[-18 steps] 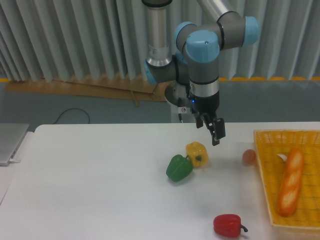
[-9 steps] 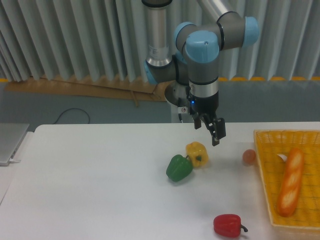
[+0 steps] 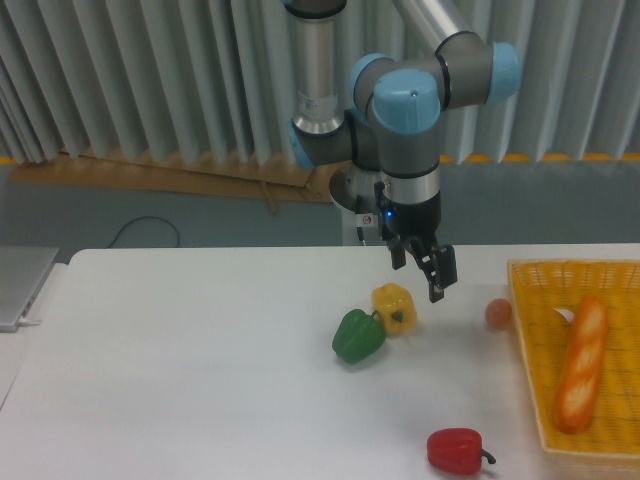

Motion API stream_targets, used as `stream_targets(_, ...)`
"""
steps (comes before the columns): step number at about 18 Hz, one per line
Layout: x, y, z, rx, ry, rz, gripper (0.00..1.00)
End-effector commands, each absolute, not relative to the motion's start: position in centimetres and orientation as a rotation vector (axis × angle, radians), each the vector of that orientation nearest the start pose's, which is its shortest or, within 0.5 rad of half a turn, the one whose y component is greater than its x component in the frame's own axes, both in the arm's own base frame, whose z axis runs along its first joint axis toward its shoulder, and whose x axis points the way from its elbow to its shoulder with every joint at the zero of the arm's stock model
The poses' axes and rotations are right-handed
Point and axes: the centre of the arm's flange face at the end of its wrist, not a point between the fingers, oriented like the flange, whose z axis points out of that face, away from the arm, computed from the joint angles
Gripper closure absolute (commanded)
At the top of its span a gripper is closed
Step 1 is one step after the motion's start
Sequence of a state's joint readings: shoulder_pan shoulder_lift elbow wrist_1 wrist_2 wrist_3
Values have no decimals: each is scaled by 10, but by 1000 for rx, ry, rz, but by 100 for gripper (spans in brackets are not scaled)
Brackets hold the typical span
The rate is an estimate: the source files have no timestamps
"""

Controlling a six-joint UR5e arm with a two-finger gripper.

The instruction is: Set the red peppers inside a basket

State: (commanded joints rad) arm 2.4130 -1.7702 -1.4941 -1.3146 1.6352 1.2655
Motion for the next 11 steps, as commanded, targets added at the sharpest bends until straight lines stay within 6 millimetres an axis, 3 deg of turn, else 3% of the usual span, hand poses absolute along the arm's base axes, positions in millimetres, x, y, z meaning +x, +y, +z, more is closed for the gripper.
stream_targets(11,-347,489,450,-3046,503,253,0)
